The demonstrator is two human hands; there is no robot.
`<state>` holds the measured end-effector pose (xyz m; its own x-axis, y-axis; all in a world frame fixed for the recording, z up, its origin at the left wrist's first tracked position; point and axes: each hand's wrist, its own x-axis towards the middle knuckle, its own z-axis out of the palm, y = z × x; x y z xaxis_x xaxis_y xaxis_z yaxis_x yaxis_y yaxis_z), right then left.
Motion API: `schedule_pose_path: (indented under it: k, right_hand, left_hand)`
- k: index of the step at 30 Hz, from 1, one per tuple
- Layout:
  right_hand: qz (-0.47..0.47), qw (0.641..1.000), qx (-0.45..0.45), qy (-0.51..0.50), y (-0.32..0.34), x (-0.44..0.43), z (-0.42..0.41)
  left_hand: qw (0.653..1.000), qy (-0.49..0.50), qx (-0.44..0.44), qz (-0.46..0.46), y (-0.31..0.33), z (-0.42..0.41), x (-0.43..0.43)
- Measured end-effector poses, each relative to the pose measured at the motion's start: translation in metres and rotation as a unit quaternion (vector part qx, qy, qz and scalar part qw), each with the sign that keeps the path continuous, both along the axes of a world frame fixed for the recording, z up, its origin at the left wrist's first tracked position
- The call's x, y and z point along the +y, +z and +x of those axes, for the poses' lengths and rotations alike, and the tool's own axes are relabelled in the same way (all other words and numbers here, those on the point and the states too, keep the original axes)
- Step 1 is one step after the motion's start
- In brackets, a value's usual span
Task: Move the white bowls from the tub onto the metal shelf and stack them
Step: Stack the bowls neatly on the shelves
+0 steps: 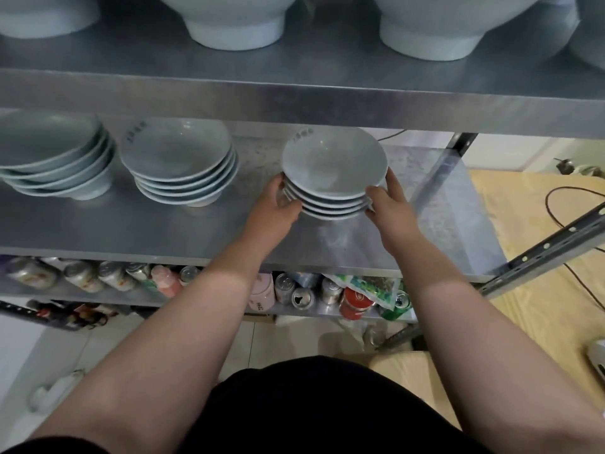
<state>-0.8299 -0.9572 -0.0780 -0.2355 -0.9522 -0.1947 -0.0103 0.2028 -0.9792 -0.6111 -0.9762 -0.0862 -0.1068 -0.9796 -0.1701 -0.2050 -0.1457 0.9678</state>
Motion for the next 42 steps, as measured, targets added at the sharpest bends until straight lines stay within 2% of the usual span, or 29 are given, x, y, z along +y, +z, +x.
schedule_pose_path:
  k: [6, 11, 19, 23, 27, 31, 36, 42]
  right_hand:
    - [0.006, 1.000, 0.019, 0.018, 0.006, -0.019, 0.011]
    - [0.007, 0.999, 0.038, 0.014, 0.001, -0.027, 0.008]
    - [-0.042, 0.983, 0.157, 0.082, 0.004, -0.026, -0.003]
    - [-0.067, 0.987, 0.126, 0.068, -0.001, -0.027, -0.005]
    - [-0.063, 0.984, 0.155, 0.061, -0.001, -0.026, -0.003]
    - [-0.055, 0.976, 0.201, 0.056, 0.004, -0.023, 0.003]
    - [0.008, 0.980, 0.194, 0.033, 0.013, -0.005, 0.007]
    - [0.037, 0.983, 0.174, -0.044, 0.029, 0.079, 0.030]
  left_hand:
    - [0.999, 0.021, -0.020, -0.014, 0.001, 0.008, -0.019]
    - [0.997, -0.017, -0.071, -0.035, 0.012, 0.008, -0.028]
    - [0.984, -0.008, -0.161, -0.074, 0.015, 0.012, -0.048]
    - [0.976, -0.010, -0.194, -0.093, 0.012, 0.004, -0.047]
    - [0.982, 0.010, -0.170, -0.078, 0.010, -0.001, -0.043]
    - [0.980, 0.005, -0.187, -0.065, 0.012, -0.002, -0.042]
    - [0.985, -0.028, -0.160, -0.051, 0.022, 0.010, -0.028]
    - [0.991, -0.044, -0.116, -0.049, 0.033, 0.039, 0.041]
